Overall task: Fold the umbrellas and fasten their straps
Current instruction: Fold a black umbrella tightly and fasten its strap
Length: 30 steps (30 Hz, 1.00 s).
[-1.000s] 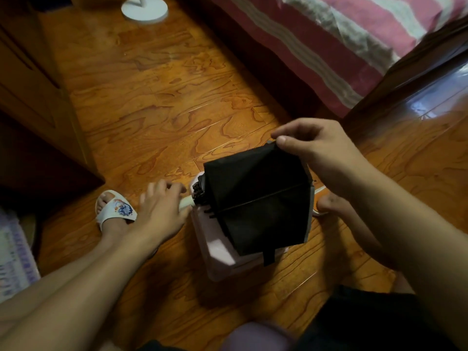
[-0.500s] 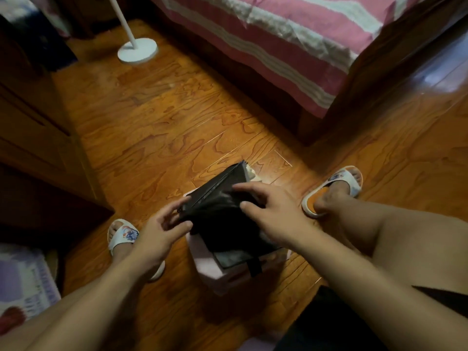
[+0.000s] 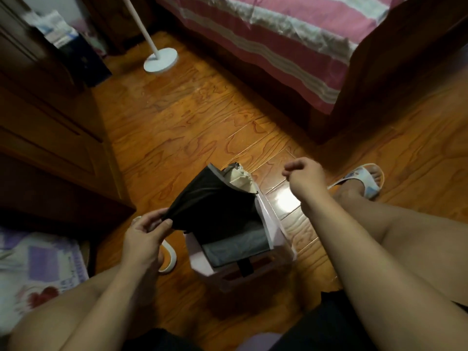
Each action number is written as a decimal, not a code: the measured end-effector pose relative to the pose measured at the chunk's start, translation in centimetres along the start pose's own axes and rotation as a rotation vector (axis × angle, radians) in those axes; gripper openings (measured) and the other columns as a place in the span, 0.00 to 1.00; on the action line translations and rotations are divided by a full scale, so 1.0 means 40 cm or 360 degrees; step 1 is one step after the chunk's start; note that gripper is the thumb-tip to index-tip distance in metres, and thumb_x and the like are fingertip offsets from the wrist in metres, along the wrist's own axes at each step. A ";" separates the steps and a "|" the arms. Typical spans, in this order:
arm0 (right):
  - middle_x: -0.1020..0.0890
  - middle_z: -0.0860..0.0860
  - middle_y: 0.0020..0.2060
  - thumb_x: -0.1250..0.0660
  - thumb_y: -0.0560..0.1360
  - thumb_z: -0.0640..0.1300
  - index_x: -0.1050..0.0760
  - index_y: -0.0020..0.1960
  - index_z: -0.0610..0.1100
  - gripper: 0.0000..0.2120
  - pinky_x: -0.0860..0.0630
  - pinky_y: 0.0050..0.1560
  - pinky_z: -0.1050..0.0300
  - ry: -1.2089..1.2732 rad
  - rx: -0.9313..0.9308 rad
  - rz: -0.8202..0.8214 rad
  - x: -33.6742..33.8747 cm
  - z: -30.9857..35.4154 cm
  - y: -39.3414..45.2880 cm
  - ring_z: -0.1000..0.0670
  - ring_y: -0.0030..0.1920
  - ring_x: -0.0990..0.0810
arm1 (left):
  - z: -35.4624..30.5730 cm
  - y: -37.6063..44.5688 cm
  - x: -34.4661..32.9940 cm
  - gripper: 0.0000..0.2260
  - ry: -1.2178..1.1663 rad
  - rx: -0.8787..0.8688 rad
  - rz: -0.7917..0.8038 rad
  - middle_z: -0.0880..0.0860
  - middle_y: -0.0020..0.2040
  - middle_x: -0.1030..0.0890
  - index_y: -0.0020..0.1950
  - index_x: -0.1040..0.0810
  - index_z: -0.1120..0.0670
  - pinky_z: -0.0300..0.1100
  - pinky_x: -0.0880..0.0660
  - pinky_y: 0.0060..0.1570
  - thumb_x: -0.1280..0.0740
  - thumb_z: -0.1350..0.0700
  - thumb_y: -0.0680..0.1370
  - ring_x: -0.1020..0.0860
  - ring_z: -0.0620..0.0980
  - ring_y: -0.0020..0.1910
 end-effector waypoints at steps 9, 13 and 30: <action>0.29 0.53 0.50 0.25 0.72 0.36 0.17 0.45 0.52 0.11 0.24 0.57 0.53 -0.0816 0.0807 0.0716 -0.153 -0.044 0.057 0.51 0.54 0.25 | 0.030 0.009 -0.001 0.12 -0.0194 0.0204 0.0006 0.57 0.58 0.17 0.62 0.20 0.56 0.49 0.23 0.59 0.35 0.66 0.80 0.18 0.55 0.58; 0.27 0.53 0.49 0.27 0.75 0.39 0.20 0.41 0.55 0.11 0.23 0.55 0.51 -0.0909 0.0812 0.0589 -0.126 -0.079 0.061 0.50 0.52 0.25 | 0.037 0.020 0.003 0.13 -0.0245 0.0265 -0.0015 0.58 0.59 0.17 0.62 0.20 0.57 0.53 0.24 0.64 0.34 0.67 0.80 0.18 0.56 0.60; 0.19 0.55 0.50 0.36 0.72 0.25 0.21 0.66 0.51 0.30 0.21 0.44 0.61 -0.0216 0.0399 0.0778 -0.158 -0.058 0.008 0.55 0.50 0.20 | 0.016 0.002 0.002 0.11 -0.0383 0.0322 0.0047 0.58 0.53 0.18 0.56 0.20 0.58 0.42 0.18 0.48 0.37 0.70 0.79 0.18 0.54 0.51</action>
Point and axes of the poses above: each hand's wrist, its own y-axis towards the middle knuckle, its own x-axis out of the back of the hand, z = x × y, the point moved 2 cm from there along y, towards the middle knuckle
